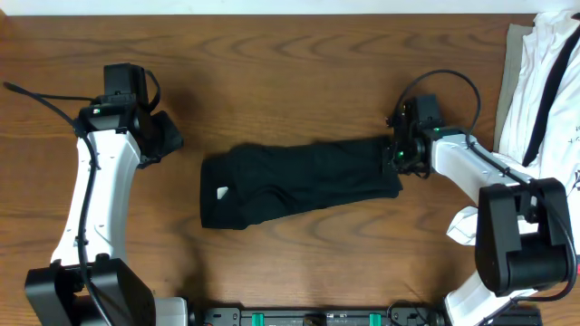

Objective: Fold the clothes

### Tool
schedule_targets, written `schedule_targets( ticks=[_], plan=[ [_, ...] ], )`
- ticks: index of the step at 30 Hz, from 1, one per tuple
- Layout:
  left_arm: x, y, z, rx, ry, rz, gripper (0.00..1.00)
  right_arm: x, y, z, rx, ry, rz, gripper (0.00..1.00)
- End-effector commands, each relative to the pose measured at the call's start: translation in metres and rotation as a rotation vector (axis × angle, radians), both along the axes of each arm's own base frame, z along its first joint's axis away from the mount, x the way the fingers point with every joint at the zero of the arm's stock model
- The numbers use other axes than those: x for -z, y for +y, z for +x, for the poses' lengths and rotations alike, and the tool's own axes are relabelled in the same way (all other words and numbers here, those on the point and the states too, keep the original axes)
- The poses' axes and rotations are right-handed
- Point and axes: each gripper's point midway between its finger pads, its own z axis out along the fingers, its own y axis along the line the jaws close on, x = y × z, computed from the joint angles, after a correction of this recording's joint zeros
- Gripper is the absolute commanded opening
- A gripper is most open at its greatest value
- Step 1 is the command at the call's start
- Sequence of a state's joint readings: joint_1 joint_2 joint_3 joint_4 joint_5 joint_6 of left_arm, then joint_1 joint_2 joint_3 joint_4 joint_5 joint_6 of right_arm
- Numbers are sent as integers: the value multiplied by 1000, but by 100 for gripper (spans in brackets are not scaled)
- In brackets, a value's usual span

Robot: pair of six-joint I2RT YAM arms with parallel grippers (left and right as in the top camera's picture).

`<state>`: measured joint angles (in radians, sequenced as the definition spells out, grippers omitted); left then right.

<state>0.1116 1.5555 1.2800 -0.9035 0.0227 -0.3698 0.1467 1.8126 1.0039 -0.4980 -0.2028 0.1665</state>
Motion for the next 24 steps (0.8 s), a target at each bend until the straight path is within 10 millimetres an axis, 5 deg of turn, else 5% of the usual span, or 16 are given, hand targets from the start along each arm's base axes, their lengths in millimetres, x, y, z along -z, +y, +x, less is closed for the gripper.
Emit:
schedule_targets(
  ticks=[1, 7, 15, 19, 24],
  plan=[
    [-3, 2, 1, -7, -10, 5, 45, -5, -19, 3, 39, -13, -20, 1],
    [-3, 2, 1, -7, -10, 5, 45, -39, -71, 22, 156, -71, -27, 1],
    [-3, 2, 1, -7, -10, 5, 46, -58, -145, 23, 316, -107, -47, 1],
    [-3, 2, 1, -7, -10, 5, 46, -68, -160, 24, 331, -113, -54, 1],
    [-3, 2, 1, -7, -10, 5, 46, -104, -164, 36, 314, -130, -61, 1]
  ],
)
